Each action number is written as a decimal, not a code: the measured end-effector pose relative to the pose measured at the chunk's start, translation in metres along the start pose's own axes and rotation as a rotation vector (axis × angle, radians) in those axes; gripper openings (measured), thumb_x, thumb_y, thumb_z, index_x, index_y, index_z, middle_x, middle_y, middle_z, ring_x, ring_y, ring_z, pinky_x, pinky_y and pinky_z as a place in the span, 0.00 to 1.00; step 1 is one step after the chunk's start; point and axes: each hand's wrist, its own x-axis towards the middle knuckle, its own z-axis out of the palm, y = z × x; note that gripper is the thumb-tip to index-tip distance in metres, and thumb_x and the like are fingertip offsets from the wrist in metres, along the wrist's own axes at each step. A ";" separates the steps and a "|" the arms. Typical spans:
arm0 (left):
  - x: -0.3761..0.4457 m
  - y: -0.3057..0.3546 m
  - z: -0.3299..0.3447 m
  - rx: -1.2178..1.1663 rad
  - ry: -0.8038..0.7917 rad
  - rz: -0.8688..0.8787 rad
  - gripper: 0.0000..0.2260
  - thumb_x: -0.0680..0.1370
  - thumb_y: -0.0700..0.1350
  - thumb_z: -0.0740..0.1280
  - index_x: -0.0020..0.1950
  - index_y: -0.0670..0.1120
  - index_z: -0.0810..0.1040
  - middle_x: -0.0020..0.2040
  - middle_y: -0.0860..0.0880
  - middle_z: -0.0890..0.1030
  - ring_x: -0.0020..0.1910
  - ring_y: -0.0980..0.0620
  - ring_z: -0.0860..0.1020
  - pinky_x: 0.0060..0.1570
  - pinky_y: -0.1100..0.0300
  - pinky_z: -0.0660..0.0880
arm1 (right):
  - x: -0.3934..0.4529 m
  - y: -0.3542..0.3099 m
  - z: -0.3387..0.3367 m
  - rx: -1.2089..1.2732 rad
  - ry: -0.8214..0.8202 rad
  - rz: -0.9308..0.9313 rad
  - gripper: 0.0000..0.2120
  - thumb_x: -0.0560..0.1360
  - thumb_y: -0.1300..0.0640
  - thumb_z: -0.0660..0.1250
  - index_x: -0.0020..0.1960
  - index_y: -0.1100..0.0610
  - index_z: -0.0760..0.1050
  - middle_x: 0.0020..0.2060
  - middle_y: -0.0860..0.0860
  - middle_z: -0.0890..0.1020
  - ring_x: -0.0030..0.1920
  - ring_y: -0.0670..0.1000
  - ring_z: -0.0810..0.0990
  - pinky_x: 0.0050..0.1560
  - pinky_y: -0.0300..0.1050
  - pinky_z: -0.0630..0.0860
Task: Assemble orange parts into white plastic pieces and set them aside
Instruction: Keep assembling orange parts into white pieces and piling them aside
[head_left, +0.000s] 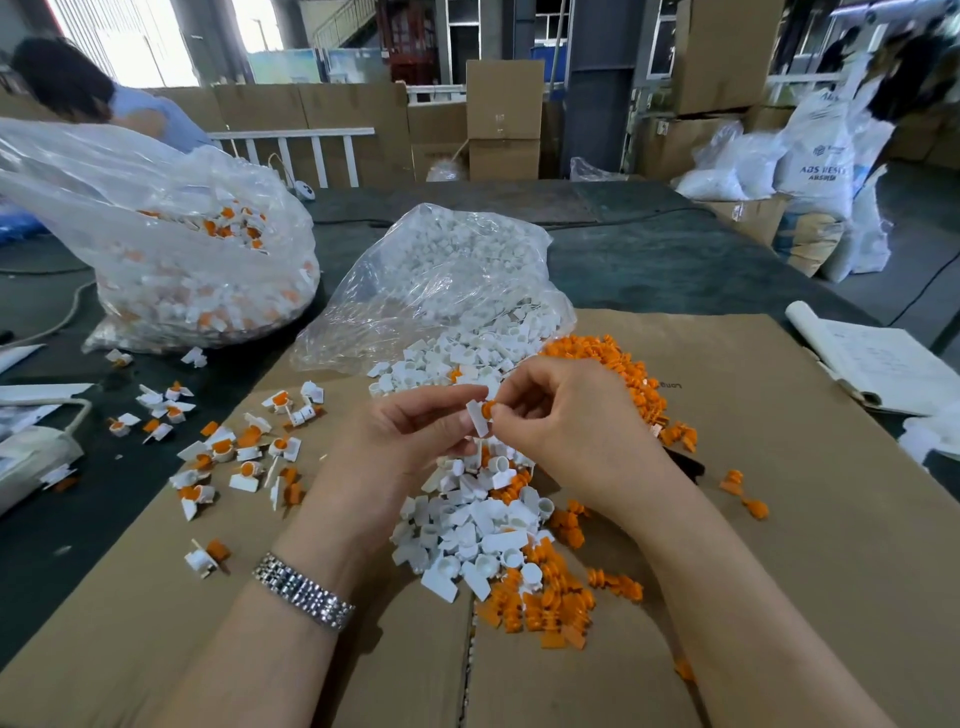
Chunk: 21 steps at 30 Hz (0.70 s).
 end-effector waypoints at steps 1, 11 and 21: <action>0.000 0.000 -0.001 0.003 0.004 0.004 0.11 0.73 0.40 0.73 0.54 0.48 0.88 0.50 0.43 0.88 0.43 0.51 0.85 0.48 0.64 0.80 | 0.000 -0.001 0.001 0.014 0.001 0.010 0.02 0.75 0.55 0.72 0.43 0.52 0.81 0.33 0.45 0.81 0.32 0.40 0.77 0.34 0.33 0.73; 0.005 0.002 -0.006 -0.318 -0.062 -0.117 0.10 0.72 0.35 0.73 0.51 0.43 0.88 0.49 0.40 0.87 0.46 0.47 0.86 0.41 0.63 0.81 | -0.003 -0.001 -0.019 0.258 -0.193 -0.058 0.16 0.73 0.57 0.77 0.57 0.44 0.80 0.43 0.47 0.82 0.40 0.42 0.79 0.46 0.37 0.78; 0.003 0.004 -0.006 -0.381 -0.030 -0.113 0.13 0.73 0.34 0.73 0.56 0.31 0.83 0.56 0.33 0.84 0.51 0.42 0.86 0.48 0.60 0.82 | -0.001 0.002 -0.007 0.056 -0.024 -0.189 0.11 0.75 0.57 0.74 0.57 0.51 0.84 0.42 0.44 0.82 0.43 0.42 0.81 0.48 0.35 0.78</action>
